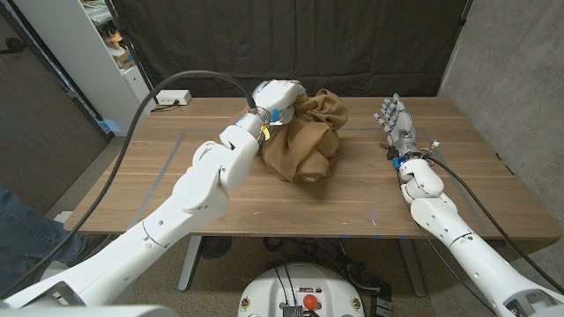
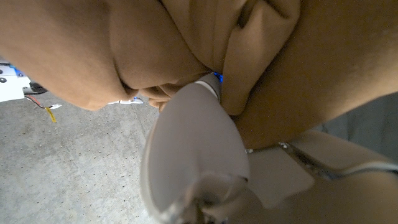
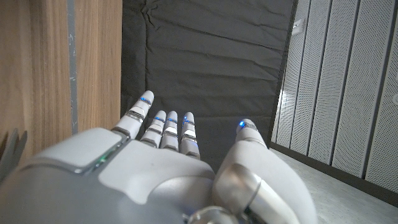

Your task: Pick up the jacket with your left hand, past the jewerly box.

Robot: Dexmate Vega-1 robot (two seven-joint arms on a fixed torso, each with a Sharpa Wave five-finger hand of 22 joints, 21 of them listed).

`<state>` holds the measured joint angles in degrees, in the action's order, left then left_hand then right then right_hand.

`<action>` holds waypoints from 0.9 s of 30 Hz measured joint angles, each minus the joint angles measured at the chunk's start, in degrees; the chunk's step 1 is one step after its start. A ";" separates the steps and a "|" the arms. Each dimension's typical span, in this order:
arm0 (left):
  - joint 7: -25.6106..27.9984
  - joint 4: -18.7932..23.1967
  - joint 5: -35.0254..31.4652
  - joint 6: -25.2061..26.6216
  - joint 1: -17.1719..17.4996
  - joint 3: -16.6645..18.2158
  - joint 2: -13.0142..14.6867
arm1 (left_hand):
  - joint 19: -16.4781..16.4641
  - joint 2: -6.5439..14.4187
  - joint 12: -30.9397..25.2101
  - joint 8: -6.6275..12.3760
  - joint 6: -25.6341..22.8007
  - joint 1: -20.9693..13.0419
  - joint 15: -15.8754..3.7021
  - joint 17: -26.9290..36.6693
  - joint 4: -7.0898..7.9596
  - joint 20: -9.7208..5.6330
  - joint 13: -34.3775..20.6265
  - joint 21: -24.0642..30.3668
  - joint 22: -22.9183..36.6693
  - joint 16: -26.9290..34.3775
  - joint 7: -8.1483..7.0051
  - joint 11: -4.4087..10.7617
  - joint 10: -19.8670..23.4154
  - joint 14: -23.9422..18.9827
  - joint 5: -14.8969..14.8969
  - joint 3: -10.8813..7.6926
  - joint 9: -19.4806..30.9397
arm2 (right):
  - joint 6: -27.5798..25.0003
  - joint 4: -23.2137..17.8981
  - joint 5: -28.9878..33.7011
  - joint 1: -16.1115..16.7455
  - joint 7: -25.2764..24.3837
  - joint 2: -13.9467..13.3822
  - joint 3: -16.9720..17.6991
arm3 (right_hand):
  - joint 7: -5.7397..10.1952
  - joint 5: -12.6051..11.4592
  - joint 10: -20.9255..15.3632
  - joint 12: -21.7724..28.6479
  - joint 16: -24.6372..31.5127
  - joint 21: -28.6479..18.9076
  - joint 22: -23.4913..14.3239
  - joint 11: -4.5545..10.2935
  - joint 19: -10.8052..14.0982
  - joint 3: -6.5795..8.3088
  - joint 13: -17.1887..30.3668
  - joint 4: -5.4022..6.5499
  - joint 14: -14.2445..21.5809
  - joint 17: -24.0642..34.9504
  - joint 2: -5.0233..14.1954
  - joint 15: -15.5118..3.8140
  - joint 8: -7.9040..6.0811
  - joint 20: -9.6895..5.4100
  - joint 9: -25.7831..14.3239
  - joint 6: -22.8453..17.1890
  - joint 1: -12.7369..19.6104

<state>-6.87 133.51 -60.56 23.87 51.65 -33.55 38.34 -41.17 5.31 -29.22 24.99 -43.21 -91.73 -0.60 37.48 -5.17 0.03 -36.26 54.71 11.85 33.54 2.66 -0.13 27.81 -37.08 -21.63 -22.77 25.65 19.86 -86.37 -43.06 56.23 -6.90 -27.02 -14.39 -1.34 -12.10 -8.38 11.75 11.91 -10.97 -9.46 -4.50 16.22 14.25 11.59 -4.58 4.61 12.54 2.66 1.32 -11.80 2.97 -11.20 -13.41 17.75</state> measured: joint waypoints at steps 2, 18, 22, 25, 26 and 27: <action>0.29 0.00 0.21 -0.23 -0.12 0.25 -0.07 | 0.26 0.00 0.00 0.00 -0.14 0.00 0.00 0.00 0.00 -0.08 -0.07 0.31 -0.15 -0.01 -0.14 0.15 0.42 0.00 -0.03 0.00 0.02 | -0.05 0.00 0.09 -0.07 -0.09 0.00 0.00 | 0.00 0.00 0.00 0.00 0.00 0.00 0.00 0.00 0.00 0.00 0.00 0.00 0.00 0.00 0.00 0.00 0.00 0.00 0.00 0.00 0.00; 1.51 0.90 1.39 -1.41 -1.65 1.62 -0.56 | 1.12 0.00 0.26 -0.21 -0.61 0.00 0.00 0.00 -0.01 -0.34 -0.80 1.70 -0.41 0.71 -0.01 -0.07 0.81 0.00 -0.22 0.00 0.28 | -0.13 0.39 0.15 -0.58 -0.27 0.25 -0.01 | 0.00 0.00 0.00 0.00 0.00 0.00 0.00 0.00 0.00 0.00 0.00 0.00 0.12 0.00 0.00 0.12 0.00 0.00 0.00 0.00 0.00; 1.27 1.28 1.39 -1.42 -1.92 1.76 -0.64 | 1.12 0.00 0.27 -0.44 -0.61 0.00 0.00 0.00 -0.01 -0.34 -1.07 1.94 -0.43 0.71 -0.01 -0.07 0.81 0.00 -0.41 0.00 0.32 | -0.13 0.47 0.11 -0.59 -0.26 0.26 0.01 | 0.00 0.00 0.00 0.00 0.00 0.00 0.00 0.00 0.00 0.00 0.00 0.00 0.12 0.00 0.00 0.12 0.00 0.00 0.00 0.00 0.00; 0.98 1.65 1.35 -1.44 -1.97 2.04 -0.66 | 1.57 0.00 0.54 -0.44 -0.61 0.00 0.00 0.00 -0.01 -0.48 -1.09 2.32 -0.45 0.71 -0.01 -0.07 0.81 0.00 -0.66 0.00 0.33 | -0.07 0.47 0.06 -0.54 -0.25 0.26 0.08 | 0.00 0.00 0.00 0.00 0.00 0.00 0.00 0.00 0.00 0.00 0.00 0.00 0.12 0.00 0.00 0.11 0.00 0.00 0.00 0.00 0.00; 0.98 1.78 1.35 -1.44 -1.96 2.15 -0.64 | 1.72 0.00 0.66 -0.44 -0.61 0.00 0.00 0.00 -0.01 -0.34 -1.23 2.40 -0.44 0.71 -0.01 -0.07 0.81 0.00 -0.66 0.00 0.33 | -0.05 0.47 0.04 -0.54 -0.24 0.26 0.08 | 0.00 0.00 0.00 0.00 0.00 0.00 0.00 0.00 0.00 0.00 0.00 0.00 0.12 0.00 0.00 0.11 0.00 0.00 0.00 0.00 0.00; 0.99 1.83 1.33 -1.45 -1.95 2.18 -0.63 | 1.72 0.00 0.66 -0.44 -0.61 0.00 0.00 0.00 -0.01 -0.34 -1.30 2.42 -0.44 0.71 -0.01 -0.07 0.81 0.01 -0.66 0.00 0.33 | -0.05 0.47 0.03 -0.48 -0.24 0.26 0.10 | 0.00 0.00 0.00 0.00 0.00 0.00 0.00 0.00 0.00 0.02 0.00 -0.02 0.11 0.00 0.00 0.11 0.00 0.00 0.00 0.00 0.00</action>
<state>-5.88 135.33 -59.23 22.42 49.70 -31.37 37.71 -39.45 5.31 -28.56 24.56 -43.82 -91.73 -0.60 37.48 -5.18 -0.31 -37.56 57.12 11.41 34.25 2.64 -0.20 28.62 -37.07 -22.30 -22.77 25.97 19.81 -85.90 -43.03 55.75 -7.14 -26.77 -14.30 -1.33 -12.10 -8.38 11.75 11.91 -10.97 -9.46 -4.50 16.22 14.27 11.59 -4.60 4.72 12.54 2.66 1.43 -11.80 2.96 -11.20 -13.41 17.75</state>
